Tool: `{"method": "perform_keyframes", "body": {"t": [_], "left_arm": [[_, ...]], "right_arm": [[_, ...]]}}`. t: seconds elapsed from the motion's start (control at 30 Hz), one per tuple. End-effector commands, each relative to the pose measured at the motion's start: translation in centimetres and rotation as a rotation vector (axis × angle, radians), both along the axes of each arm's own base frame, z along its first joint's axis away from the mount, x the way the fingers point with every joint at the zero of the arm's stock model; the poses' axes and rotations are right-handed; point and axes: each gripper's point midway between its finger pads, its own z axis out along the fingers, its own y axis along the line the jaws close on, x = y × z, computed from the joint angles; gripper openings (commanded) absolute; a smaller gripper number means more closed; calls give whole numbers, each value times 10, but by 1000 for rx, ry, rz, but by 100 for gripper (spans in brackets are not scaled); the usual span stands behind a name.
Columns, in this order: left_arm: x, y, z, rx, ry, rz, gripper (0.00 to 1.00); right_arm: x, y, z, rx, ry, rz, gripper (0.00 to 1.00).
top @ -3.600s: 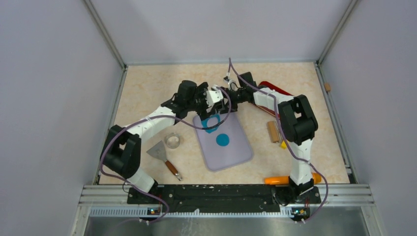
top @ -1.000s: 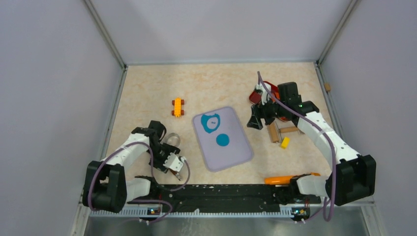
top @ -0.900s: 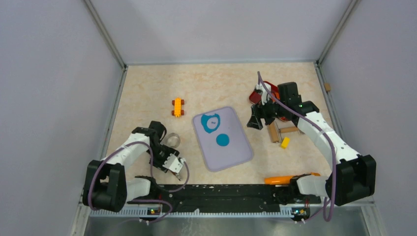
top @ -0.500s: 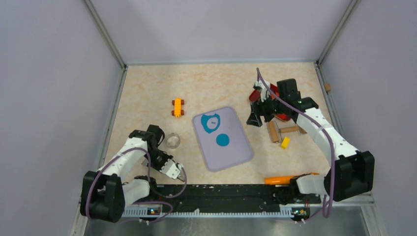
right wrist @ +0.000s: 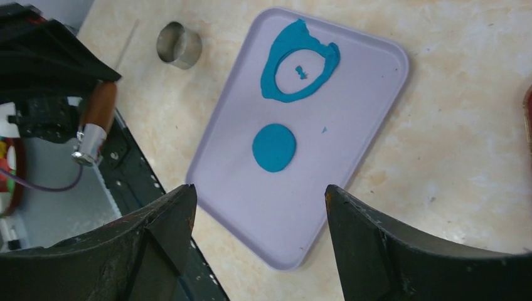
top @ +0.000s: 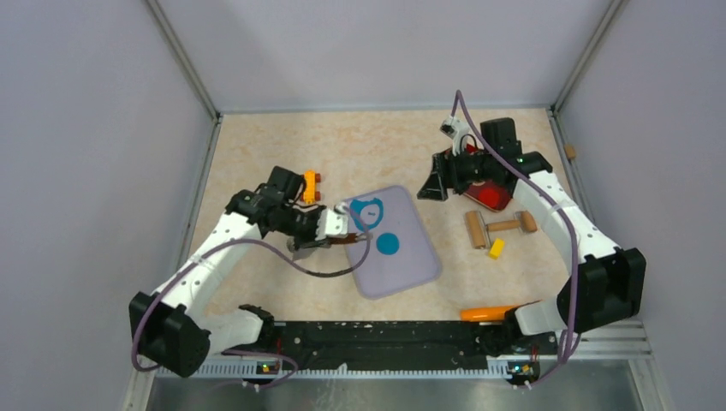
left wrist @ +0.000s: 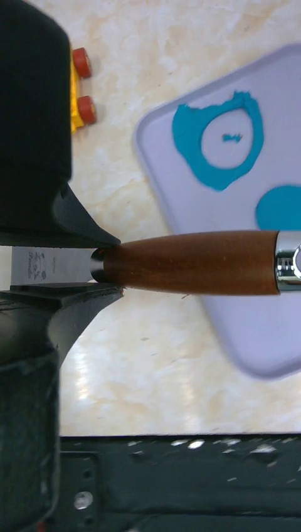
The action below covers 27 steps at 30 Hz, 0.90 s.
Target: Roll out the dumpling wrappers from the dough
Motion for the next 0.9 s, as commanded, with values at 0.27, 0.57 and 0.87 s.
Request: {"method": "perform_keyframes", "body": {"t": [0.27,0.57,0.87], "left_arm": [[112,-129,51,-333,136,452,0],[117,-162,52,-338,145,425,0],[122,-169,52,-332,136,428,0]], "right_arm": [[22,56,36,398,232,23,80],[17,74,12,353,293,69,80],[13,79,-1,326,320,84,72]]}}
